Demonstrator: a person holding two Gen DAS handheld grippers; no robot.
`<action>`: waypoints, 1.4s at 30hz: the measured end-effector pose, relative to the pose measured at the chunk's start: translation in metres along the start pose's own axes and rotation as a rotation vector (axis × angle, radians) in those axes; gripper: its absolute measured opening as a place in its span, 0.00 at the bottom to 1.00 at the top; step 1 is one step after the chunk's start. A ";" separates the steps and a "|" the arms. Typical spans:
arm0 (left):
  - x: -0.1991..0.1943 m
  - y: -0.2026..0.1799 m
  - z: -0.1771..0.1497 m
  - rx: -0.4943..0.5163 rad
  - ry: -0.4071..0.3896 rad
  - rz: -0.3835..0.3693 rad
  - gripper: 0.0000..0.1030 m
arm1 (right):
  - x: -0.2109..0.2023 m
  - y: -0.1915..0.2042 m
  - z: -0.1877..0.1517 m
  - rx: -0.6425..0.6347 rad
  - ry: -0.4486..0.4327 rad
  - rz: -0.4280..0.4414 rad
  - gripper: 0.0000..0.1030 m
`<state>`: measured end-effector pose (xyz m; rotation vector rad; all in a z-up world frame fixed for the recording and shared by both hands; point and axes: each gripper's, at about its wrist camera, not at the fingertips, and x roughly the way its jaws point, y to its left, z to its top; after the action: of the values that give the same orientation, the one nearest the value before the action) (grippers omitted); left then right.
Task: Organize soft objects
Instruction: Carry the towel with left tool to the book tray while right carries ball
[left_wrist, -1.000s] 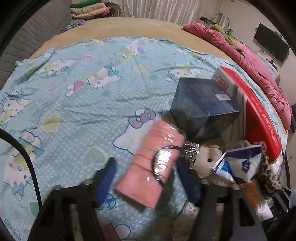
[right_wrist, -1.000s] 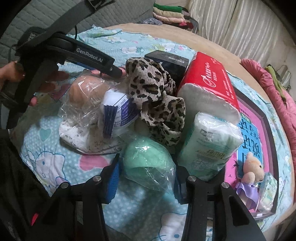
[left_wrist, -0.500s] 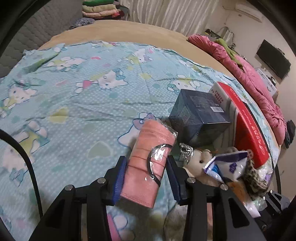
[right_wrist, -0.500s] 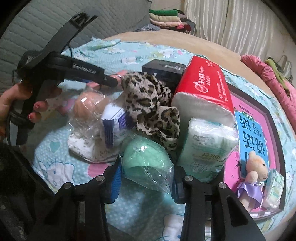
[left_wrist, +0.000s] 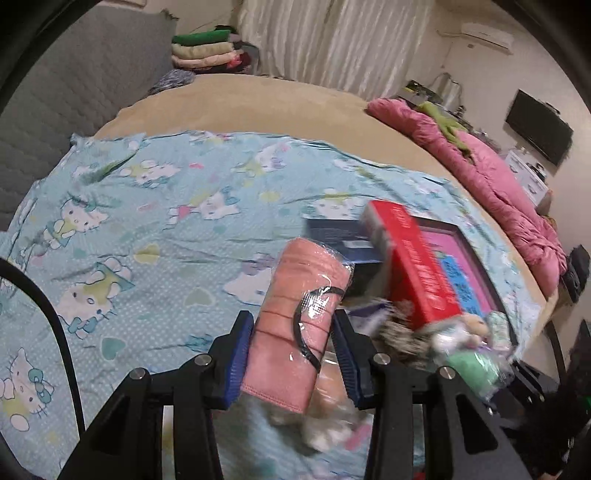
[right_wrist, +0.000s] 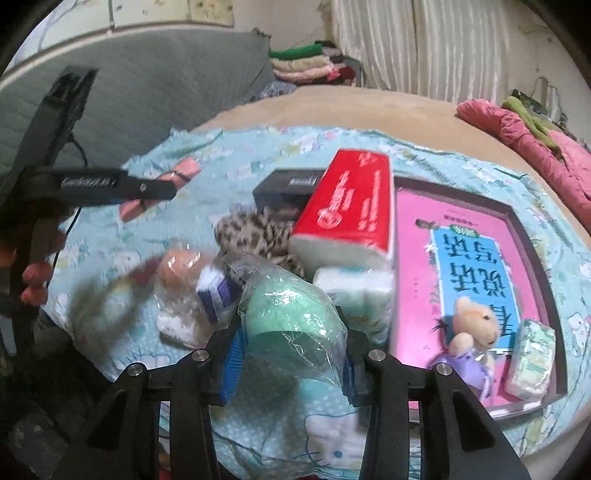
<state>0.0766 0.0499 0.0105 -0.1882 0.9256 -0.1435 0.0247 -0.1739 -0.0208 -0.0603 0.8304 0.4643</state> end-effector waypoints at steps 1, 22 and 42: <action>-0.002 -0.006 -0.001 0.008 0.006 -0.008 0.42 | -0.005 -0.003 0.001 0.008 -0.012 0.000 0.42; -0.029 -0.144 0.013 0.194 -0.004 -0.115 0.42 | -0.082 -0.091 0.009 0.212 -0.228 -0.181 0.42; 0.028 -0.235 0.009 0.321 0.102 -0.075 0.42 | -0.108 -0.154 -0.003 0.343 -0.303 -0.308 0.42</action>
<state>0.0902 -0.1839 0.0461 0.0832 0.9838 -0.3709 0.0246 -0.3529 0.0356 0.1934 0.5793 0.0337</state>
